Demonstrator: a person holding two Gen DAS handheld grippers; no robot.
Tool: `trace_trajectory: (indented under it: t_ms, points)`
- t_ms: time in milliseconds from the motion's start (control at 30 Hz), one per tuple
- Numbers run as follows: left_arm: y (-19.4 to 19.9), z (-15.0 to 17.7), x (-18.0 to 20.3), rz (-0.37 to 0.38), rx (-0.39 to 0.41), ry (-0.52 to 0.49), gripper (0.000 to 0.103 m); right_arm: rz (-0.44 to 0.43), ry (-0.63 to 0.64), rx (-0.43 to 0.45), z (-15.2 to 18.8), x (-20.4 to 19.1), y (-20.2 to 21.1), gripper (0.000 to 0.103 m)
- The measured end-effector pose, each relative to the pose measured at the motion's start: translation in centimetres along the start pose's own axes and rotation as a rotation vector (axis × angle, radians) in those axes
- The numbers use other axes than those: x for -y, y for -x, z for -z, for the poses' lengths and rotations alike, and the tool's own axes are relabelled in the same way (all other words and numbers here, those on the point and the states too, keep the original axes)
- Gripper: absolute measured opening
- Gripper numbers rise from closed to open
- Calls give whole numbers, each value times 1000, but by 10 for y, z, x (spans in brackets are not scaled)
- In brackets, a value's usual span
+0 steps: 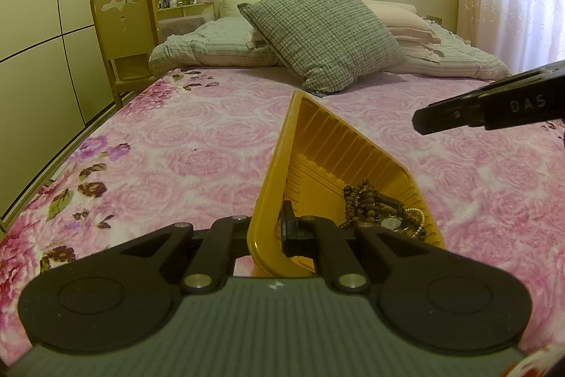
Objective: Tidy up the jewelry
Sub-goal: 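Lift the bead bracelet and lower it into the orange tray, open right gripper, then lower the orange tray flat onto the bedspread and open the left gripper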
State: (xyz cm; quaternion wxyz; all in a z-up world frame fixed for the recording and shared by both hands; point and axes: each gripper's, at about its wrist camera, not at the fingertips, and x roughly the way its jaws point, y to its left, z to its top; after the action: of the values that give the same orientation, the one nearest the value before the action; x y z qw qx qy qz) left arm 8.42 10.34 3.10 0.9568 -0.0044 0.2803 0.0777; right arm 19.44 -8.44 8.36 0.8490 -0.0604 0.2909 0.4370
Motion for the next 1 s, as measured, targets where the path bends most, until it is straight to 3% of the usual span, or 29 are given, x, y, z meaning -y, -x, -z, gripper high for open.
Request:
trace_trajectory:
  t_ms: [33, 100, 200, 467, 800, 933, 1000]
  points:
    - [0, 0, 0, 0, 0, 0, 6, 10, -6, 7, 1, 1, 3, 35]
    - [0, 0, 0, 1, 0, 1, 6, 30, -21, 19, 4, 4, 7, 45]
    - [-1, 2, -2, 5, -2, 11, 6, 64, -63, 33, 13, 12, 16, 49]
    - [-7, 7, -22, 53, -23, 87, 7, 141, -203, 30, 48, 37, 40, 50]
    - [-18, 24, -64, 143, -90, 298, 11, 196, -337, 42, 79, 48, 63, 50]
    - [-21, 33, -81, 135, -107, 370, 25, 217, -380, 40, 92, 48, 70, 51]
    - [-21, 37, -90, 130, -119, 402, 26, 223, -396, 36, 98, 48, 73, 51]
